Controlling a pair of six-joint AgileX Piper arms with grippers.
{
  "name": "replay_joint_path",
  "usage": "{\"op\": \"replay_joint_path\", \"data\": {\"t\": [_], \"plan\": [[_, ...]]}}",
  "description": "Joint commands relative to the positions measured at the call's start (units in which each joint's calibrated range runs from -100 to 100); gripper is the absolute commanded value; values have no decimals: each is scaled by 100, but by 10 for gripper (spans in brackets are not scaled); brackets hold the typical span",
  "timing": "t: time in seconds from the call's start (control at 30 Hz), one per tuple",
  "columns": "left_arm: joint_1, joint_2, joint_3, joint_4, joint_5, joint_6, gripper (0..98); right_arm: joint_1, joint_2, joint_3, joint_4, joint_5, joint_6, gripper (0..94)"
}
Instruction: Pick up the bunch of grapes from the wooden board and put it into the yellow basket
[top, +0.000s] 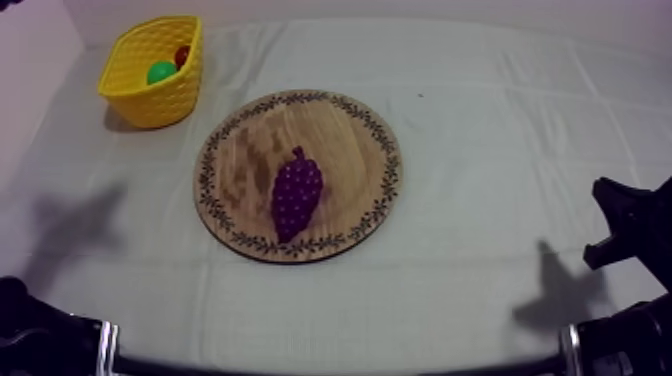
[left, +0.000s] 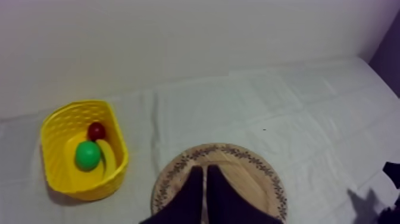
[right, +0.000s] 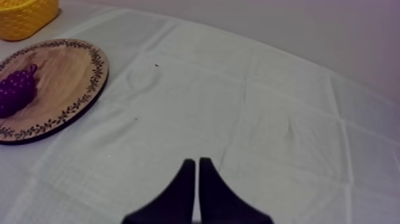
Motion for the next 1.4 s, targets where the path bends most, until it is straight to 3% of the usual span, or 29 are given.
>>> {"op": "replay_joint_path", "data": {"t": [0.0,0.1,0.17,0.47,0.67,0.93,1.37], "plan": [[196,631,-431,21,200,1,0,2,-1,-3,1,-4,0,4],[269,1058,-667,165,405,-102,9,2,-1,-3,1,-4,0,4],[279,1315,-768,282,536,-168,73,2,-1,-3,1,-4,0,4],[382,1983,-806,436,1224,341,614,2,-1,-3,1,-4,0,4],[529,2292,-617,557,1678,772,881,2,-1,-3,1,-4,0,4],[697,2959,-444,661,1975,1161,957,2,-1,-3,1,-4,0,4],[830,4516,-97,819,1277,1550,962,2,-1,-3,1,-4,0,4]]}}
